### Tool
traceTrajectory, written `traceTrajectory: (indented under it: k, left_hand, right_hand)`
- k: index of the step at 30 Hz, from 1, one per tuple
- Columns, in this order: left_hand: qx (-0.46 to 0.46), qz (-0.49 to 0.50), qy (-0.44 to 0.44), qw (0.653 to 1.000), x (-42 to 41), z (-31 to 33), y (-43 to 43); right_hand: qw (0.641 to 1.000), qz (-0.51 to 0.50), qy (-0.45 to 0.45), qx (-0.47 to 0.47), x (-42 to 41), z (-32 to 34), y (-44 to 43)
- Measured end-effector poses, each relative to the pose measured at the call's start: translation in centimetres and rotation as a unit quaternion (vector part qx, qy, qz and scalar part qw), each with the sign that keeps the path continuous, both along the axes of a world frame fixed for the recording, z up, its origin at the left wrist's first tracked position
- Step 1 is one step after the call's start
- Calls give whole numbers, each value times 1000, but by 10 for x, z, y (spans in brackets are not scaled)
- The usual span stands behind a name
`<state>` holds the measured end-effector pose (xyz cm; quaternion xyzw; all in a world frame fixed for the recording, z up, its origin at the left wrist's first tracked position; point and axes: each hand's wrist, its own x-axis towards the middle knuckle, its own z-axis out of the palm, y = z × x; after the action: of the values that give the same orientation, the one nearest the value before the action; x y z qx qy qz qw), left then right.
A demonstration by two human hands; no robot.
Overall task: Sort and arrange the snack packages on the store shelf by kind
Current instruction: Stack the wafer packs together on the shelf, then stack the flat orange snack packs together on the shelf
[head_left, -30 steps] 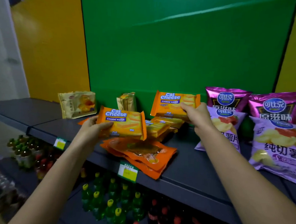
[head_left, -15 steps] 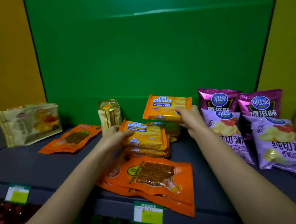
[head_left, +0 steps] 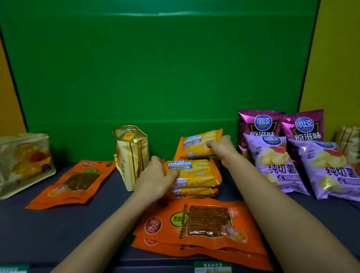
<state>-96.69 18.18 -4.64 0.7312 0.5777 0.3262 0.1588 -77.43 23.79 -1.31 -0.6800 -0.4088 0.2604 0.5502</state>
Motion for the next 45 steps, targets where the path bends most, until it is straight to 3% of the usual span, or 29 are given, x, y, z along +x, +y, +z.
traceTrajectory:
  k: [6, 16, 25, 28, 33, 37, 45]
  left_hand:
    - [26, -2, 29, 999, 2, -3, 2]
    - [60, -4, 61, 996, -2, -3, 5]
    - [130, -20, 41, 991, -28, 7, -13]
    - [111, -21, 36, 993, -46, 1, -28]
    - [48, -7, 42, 998, -70, -18, -62]
    - [-9, 5, 38, 999, -77, -32, -90]
    - [-114, -52, -116, 985, -70, -35, -106]
  right_hand:
    - [965, -17, -228, -126, 8, -12, 0]
    - [930, -46, -333, -147, 12, -9, -6]
    - [936, -2, -350, 37, 6, 15, -56]
    - [938, 37, -337, 69, 11, 16, -94]
    - [926, 153, -343, -27, 28, -3, -148]
    - [874, 234, -402, -142, 23, -29, -160]
    - [873, 267, -373, -165, 14, -37, -154]
